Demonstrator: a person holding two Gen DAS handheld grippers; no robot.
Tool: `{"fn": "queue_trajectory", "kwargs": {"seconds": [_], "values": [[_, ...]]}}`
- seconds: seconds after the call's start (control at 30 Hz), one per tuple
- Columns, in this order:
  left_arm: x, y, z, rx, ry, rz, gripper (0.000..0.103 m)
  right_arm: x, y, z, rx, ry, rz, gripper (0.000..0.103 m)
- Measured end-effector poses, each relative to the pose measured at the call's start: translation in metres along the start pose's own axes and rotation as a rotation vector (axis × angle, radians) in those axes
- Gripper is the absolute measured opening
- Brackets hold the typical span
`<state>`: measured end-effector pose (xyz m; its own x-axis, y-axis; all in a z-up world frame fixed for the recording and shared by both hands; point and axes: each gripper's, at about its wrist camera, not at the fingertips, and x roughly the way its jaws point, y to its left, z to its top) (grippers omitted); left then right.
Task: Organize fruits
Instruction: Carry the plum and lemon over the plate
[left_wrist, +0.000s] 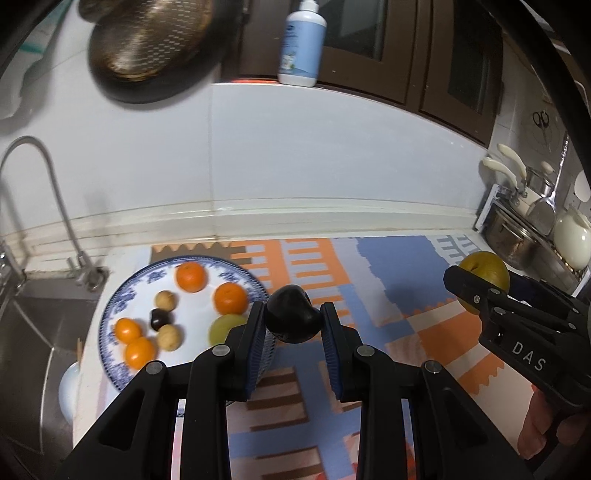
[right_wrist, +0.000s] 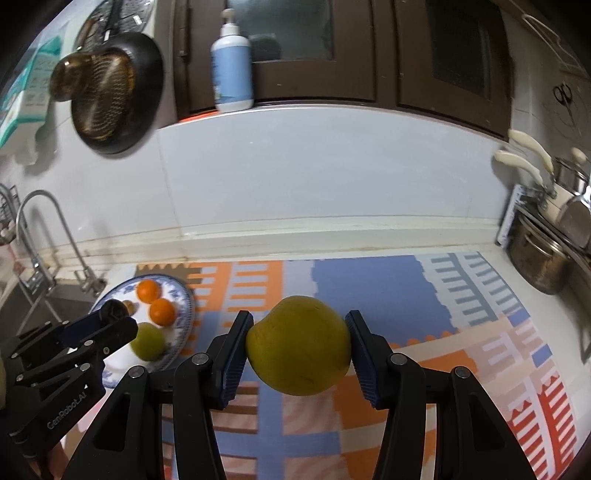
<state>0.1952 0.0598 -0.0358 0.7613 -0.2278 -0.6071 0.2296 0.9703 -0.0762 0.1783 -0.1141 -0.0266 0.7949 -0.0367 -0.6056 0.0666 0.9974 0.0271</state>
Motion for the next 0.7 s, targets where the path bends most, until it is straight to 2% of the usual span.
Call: {"fn": "queue_trajectory", "kwargs": {"seconds": [0.7], "values": [[-0.034, 0.073, -0.019, -0.076, -0.001, 0.144, 0.029, 0.013, 0.082, 0.003, -0.1, 0.025, 0.176, 0.052]]}}
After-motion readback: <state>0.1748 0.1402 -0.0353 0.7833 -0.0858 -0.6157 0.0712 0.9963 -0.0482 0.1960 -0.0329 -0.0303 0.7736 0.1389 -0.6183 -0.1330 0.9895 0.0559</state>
